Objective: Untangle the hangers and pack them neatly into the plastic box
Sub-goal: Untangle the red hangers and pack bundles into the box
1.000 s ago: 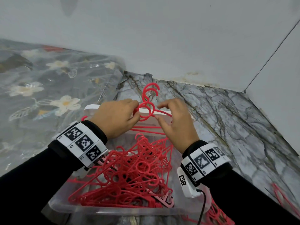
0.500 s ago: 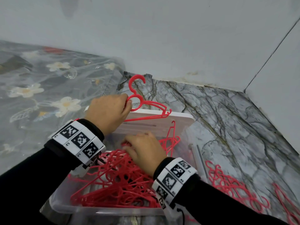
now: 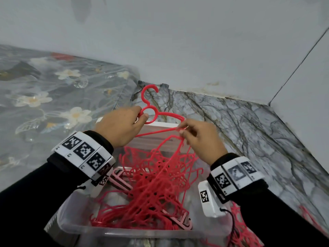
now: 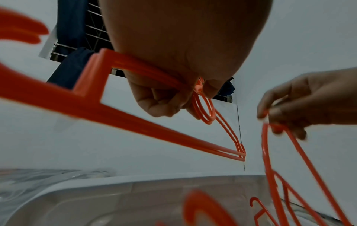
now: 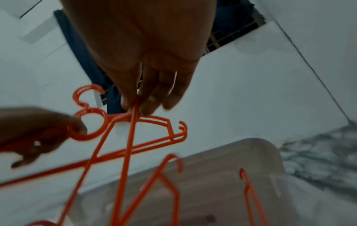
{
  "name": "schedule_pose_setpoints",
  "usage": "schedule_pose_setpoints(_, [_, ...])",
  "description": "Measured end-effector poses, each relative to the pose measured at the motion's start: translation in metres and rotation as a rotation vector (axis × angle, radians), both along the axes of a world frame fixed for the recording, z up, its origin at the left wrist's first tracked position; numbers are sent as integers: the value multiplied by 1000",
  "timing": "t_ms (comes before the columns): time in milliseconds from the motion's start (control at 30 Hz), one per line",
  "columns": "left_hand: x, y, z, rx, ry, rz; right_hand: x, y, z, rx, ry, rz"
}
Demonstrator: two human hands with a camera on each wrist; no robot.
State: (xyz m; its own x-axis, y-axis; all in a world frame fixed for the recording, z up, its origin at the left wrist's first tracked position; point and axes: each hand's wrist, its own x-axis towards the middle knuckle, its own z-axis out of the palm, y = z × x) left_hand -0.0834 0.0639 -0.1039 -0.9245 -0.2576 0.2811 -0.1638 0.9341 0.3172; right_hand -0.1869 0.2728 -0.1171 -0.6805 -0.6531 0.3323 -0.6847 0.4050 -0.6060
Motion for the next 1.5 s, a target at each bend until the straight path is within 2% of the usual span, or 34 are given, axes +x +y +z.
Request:
schedule_pose_setpoints(67, [-1, 1, -1, -3, -7, -15, 4, -1, -13, 174, 1, 51])
schedule_pose_setpoints(133, [-1, 0, -2, -7, -19, -24, 5, -2, -21, 194, -21, 60])
schedule_pose_setpoints(267, [-1, -3, -5, -11, -40, -39, -3, -3, -10, -122, -119, -23])
schedule_pose_setpoints(367, [-1, -6, -8, 5, -62, -59, -9, -3, 6, -364, -187, 23])
schedule_pose_setpoints(533, [2, -11, -11, 101, -200, -87, -23, 9, 16, -469, -168, -22])
schedule_pose_setpoints(633, [3, -12, -15, -7, -284, -84, -30, 15, 14, -463, -173, -65])
schedule_pose_setpoints(833, [2, -10, -13, 63, -229, -127, -22, 14, 8, -379, -162, 19])
schedule_pose_setpoints(1033, [2, -5, -15, 16, -209, -128, -11, 1, -1, -280, -31, 61])
schedule_pose_setpoints(1200, [0, -7, -14, 85, -238, -132, 1, -9, -14, -134, 108, 119])
schedule_pose_setpoints(1267, [1, -13, -14, 42, -290, -85, -2, -8, -14, -138, 78, 88])
schedule_pose_setpoints(1400, [7, -32, -17, -132, -437, -8, -21, 6, 1, -300, -117, -25])
schedule_pose_setpoints(1500, [9, -38, -20, -132, -443, 41, -31, 18, 10, -355, -198, 3])
